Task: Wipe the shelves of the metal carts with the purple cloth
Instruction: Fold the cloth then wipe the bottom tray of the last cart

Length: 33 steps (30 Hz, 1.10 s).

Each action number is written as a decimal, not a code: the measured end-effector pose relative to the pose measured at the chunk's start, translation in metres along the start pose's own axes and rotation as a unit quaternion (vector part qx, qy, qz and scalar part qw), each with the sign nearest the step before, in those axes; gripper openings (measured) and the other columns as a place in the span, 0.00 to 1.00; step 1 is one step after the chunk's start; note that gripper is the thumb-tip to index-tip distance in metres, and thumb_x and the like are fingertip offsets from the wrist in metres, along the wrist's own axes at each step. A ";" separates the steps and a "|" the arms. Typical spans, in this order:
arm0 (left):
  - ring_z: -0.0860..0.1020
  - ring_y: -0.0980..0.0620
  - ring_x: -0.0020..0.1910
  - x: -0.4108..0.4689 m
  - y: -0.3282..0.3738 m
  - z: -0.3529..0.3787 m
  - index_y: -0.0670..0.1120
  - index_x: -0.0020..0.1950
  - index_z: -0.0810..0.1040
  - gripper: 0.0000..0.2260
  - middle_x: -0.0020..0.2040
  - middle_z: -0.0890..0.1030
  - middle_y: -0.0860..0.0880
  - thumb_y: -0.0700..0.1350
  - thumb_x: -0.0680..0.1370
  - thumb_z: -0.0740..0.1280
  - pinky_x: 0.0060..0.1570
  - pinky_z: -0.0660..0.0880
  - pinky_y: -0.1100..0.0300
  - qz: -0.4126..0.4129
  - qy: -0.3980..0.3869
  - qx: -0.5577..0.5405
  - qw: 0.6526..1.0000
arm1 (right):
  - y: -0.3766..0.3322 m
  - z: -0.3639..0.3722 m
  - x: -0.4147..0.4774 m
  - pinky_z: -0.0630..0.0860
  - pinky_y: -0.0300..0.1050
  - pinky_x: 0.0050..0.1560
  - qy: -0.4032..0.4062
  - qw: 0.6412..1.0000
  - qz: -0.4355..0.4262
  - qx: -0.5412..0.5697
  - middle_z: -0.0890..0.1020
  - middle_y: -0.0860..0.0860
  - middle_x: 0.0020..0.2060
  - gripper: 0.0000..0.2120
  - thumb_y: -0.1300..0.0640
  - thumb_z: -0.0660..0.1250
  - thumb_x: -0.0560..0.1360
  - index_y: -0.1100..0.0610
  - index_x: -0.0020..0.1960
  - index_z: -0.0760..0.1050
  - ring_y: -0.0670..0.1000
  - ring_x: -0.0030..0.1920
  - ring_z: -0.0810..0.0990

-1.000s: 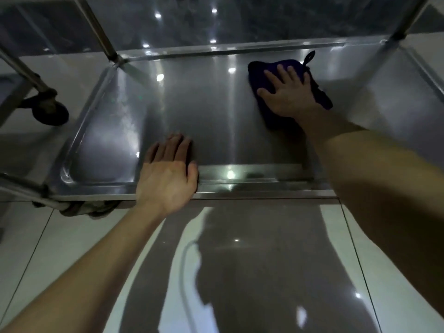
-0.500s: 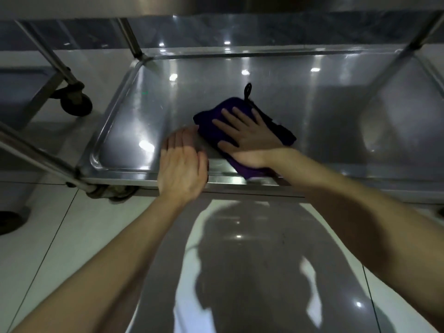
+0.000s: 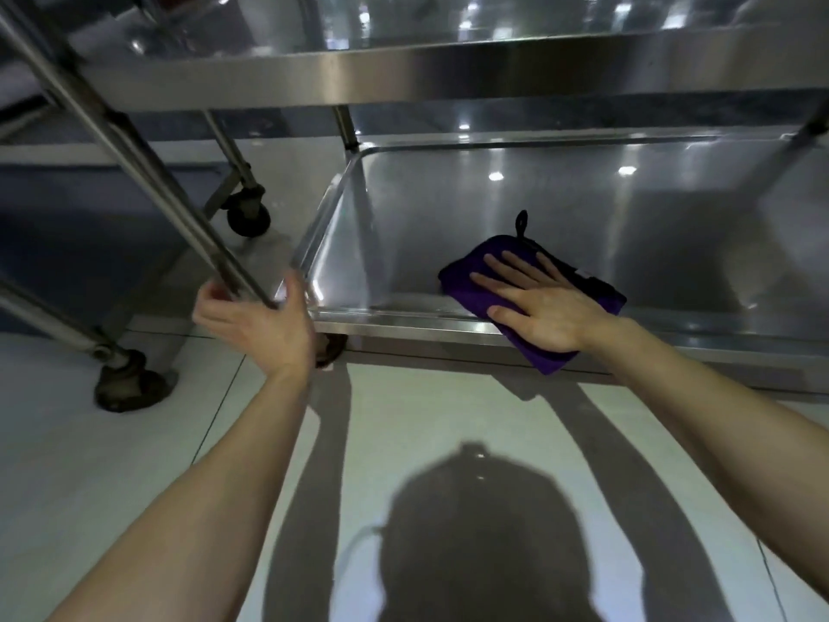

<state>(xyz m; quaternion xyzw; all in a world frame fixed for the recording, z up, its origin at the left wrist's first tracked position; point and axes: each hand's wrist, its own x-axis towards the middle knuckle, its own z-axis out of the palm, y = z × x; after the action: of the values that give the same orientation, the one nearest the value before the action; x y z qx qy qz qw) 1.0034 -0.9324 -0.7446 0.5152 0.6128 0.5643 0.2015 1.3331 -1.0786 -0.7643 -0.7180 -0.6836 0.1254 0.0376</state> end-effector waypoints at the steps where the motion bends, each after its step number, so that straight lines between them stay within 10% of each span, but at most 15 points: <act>1: 0.70 0.40 0.74 0.012 -0.002 -0.003 0.36 0.79 0.64 0.44 0.76 0.69 0.37 0.56 0.74 0.81 0.74 0.68 0.62 -0.010 -0.025 -0.024 0.999 | -0.001 0.000 0.000 0.34 0.56 0.85 0.000 1.000 0.004 -0.002 0.42 0.39 0.87 0.34 0.27 0.37 0.81 0.33 0.86 0.45 0.42 0.85 0.35; 3: 0.71 0.47 0.78 0.031 -0.006 -0.004 0.42 0.84 0.60 0.44 0.79 0.72 0.44 0.58 0.78 0.78 0.70 0.64 0.72 -0.021 -0.086 -0.055 0.995 | -0.004 0.001 0.001 0.35 0.57 0.85 0.000 1.000 0.016 -0.001 0.42 0.39 0.87 0.34 0.27 0.37 0.81 0.32 0.86 0.45 0.42 0.85 0.35; 8: 0.81 0.43 0.58 0.050 -0.022 0.003 0.39 0.69 0.69 0.19 0.61 0.81 0.41 0.53 0.88 0.62 0.62 0.78 0.50 0.011 -0.073 -0.034 0.997 | -0.039 0.008 0.027 0.32 0.56 0.84 0.007 0.999 0.031 -0.003 0.41 0.41 0.87 0.35 0.28 0.38 0.81 0.33 0.86 0.44 0.44 0.85 0.35; 13: 0.80 0.49 0.50 0.050 -0.030 -0.001 0.46 0.63 0.67 0.10 0.55 0.80 0.43 0.52 0.89 0.61 0.48 0.74 0.68 0.032 -0.085 -0.022 0.996 | -0.121 0.022 0.094 0.31 0.59 0.84 0.002 0.999 -0.042 0.008 0.42 0.43 0.87 0.33 0.30 0.38 0.83 0.35 0.87 0.44 0.48 0.86 0.36; 19: 0.81 0.45 0.45 0.051 -0.042 -0.003 0.43 0.67 0.65 0.15 0.51 0.79 0.41 0.53 0.89 0.59 0.43 0.80 0.53 0.090 -0.108 -0.024 0.990 | -0.177 0.026 0.191 0.29 0.58 0.82 -0.001 0.993 -0.122 0.003 0.45 0.45 0.88 0.32 0.31 0.45 0.85 0.36 0.87 0.46 0.49 0.87 0.39; 33: 0.79 0.44 0.43 0.048 -0.050 0.005 0.47 0.62 0.63 0.08 0.46 0.77 0.37 0.48 0.88 0.60 0.44 0.74 0.67 0.141 -0.093 -0.058 0.984 | -0.059 -0.027 0.329 0.37 0.68 0.83 0.062 0.989 0.136 0.006 0.48 0.51 0.88 0.38 0.30 0.44 0.82 0.43 0.88 0.50 0.58 0.87 0.45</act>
<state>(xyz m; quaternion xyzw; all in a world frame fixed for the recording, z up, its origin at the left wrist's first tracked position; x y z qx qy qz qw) 0.9684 -0.8807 -0.7750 0.6344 0.4788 0.5710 0.2054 1.2931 -0.7456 -0.7669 -0.8107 -0.5749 0.0886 0.0670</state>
